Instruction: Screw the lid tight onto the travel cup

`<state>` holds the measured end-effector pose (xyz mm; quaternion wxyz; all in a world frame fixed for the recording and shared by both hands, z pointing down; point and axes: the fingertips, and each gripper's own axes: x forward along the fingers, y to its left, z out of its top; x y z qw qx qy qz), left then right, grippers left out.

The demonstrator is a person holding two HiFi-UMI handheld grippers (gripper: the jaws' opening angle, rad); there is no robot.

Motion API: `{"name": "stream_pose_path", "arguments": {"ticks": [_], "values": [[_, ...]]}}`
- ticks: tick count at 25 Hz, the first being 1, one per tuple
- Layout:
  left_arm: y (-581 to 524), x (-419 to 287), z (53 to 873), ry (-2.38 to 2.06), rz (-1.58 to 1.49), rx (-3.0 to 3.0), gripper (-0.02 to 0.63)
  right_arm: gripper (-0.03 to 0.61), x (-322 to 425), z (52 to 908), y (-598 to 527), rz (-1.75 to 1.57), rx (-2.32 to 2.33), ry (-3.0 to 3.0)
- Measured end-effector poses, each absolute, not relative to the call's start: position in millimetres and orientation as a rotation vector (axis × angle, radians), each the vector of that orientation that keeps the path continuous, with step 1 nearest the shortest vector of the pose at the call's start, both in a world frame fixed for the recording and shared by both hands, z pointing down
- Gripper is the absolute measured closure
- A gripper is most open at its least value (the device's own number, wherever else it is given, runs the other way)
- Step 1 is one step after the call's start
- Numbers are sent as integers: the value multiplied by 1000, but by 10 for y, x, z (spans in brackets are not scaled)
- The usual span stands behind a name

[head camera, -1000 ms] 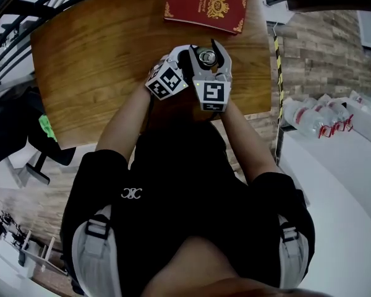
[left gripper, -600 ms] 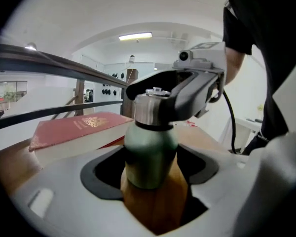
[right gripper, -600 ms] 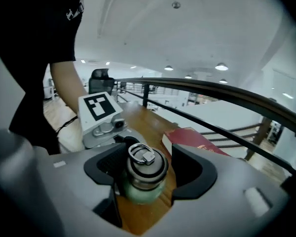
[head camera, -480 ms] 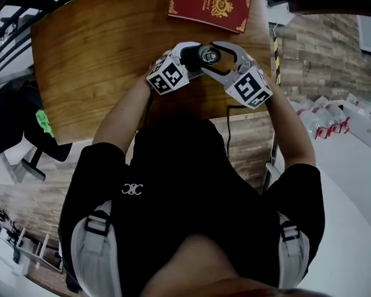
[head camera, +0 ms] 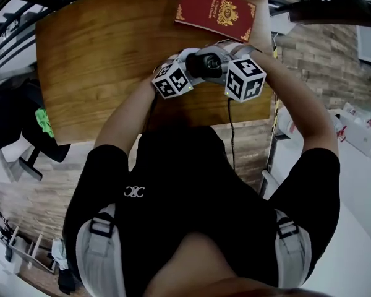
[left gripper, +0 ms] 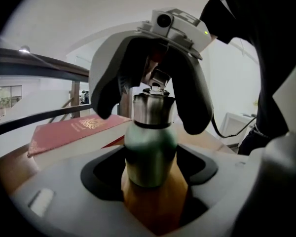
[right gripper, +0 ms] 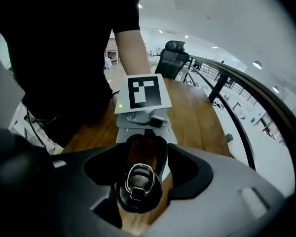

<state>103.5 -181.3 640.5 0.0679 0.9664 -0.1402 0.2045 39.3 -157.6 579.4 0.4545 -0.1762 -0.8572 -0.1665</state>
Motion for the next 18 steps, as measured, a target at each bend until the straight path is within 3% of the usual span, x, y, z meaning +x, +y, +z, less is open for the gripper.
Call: {"name": "stream_pose_path", "arguments": {"ticks": [18], "values": [[-1819,1013,6421,-426,596,2915,236,342,350,5913,-1559,-246,-384,-2272]]}}
